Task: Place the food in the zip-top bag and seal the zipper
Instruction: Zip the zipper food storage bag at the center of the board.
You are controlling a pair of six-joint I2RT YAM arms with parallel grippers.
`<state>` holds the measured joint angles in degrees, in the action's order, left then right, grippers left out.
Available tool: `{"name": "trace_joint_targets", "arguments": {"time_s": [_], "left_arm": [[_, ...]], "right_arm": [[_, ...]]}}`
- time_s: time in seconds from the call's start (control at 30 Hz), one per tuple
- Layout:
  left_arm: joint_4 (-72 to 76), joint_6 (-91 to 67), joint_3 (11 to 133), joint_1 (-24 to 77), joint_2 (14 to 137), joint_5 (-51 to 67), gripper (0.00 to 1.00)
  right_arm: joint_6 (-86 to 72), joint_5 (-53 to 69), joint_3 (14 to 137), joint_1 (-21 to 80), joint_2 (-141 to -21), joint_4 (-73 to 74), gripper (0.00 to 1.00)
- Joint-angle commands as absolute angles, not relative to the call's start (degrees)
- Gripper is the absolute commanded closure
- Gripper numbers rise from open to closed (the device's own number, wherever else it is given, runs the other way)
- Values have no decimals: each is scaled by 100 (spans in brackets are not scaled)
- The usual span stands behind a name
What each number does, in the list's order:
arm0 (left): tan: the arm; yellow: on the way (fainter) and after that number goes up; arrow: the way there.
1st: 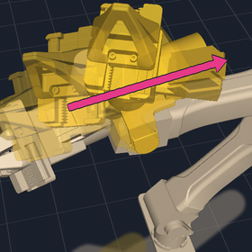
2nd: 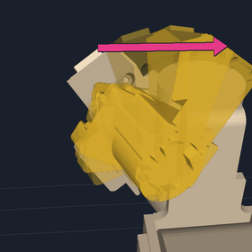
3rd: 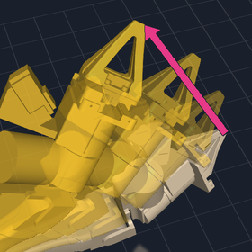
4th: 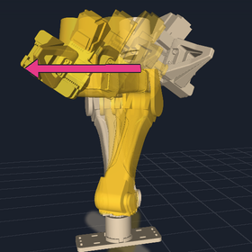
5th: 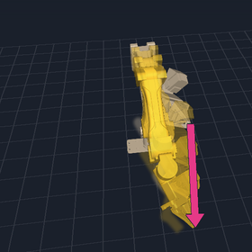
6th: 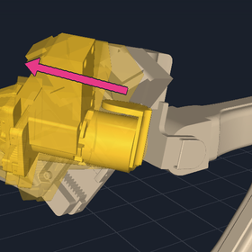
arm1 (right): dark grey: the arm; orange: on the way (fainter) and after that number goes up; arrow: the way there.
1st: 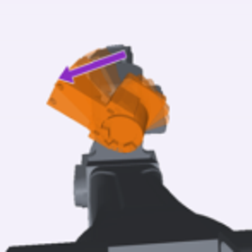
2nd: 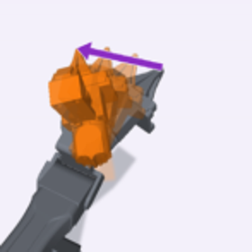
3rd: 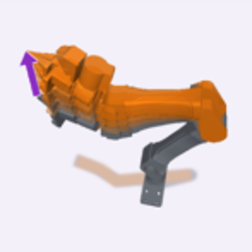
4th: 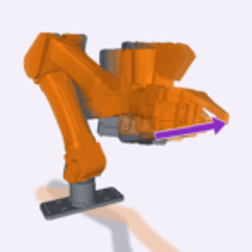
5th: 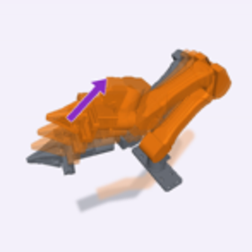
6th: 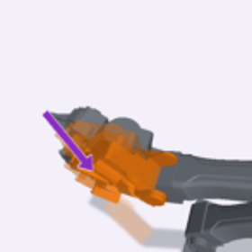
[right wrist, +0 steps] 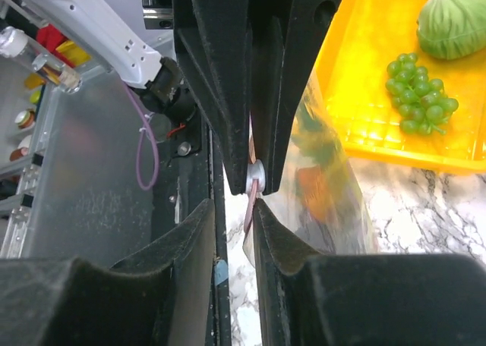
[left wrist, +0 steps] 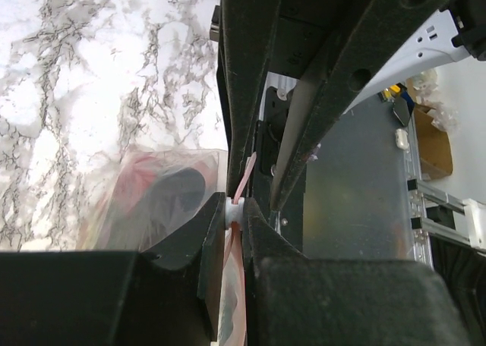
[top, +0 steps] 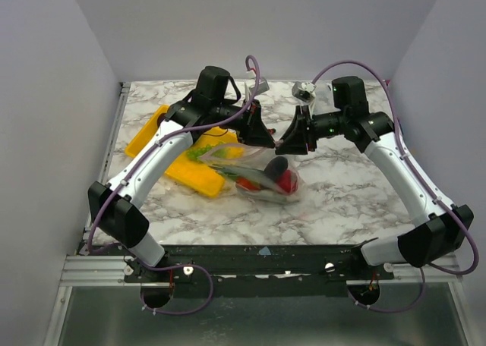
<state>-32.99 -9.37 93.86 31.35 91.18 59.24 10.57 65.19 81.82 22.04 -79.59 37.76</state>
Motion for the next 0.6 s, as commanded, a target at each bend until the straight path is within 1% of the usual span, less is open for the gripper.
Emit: {"name": "trace_joint_targets", "arguments": {"time_s": [0.0,0.07,0.27,0.33,0.4,0.53,0.57], "left_arm": [[-3204,-927,9297,3127,8884,6094,100],[-3206,-932,9294,3129,8885,6119,100],[-3206,-962,9287,3129,8868,6169,100],[-3213,-967,9273,3128,8858,6148,100],[-3223,-990,9270,3129,8851,6132,100],[-3385,-1116,9360,3127,8918,5999,100],[-3442,-1123,9361,3129,8920,5957,100]], "right_arm": [[1184,7139,8492,2212,-8127,4154,73],[1268,7246,8584,2210,-8202,4259,79],[939,7097,8565,2208,-8241,3884,100],[510,6729,8430,2210,-8135,3534,100],[27,5967,8191,2209,-7930,3020,100],[-1099,3621,7737,2211,-7481,2227,100],[-1289,3194,7601,2215,-7400,2064,100]]}}
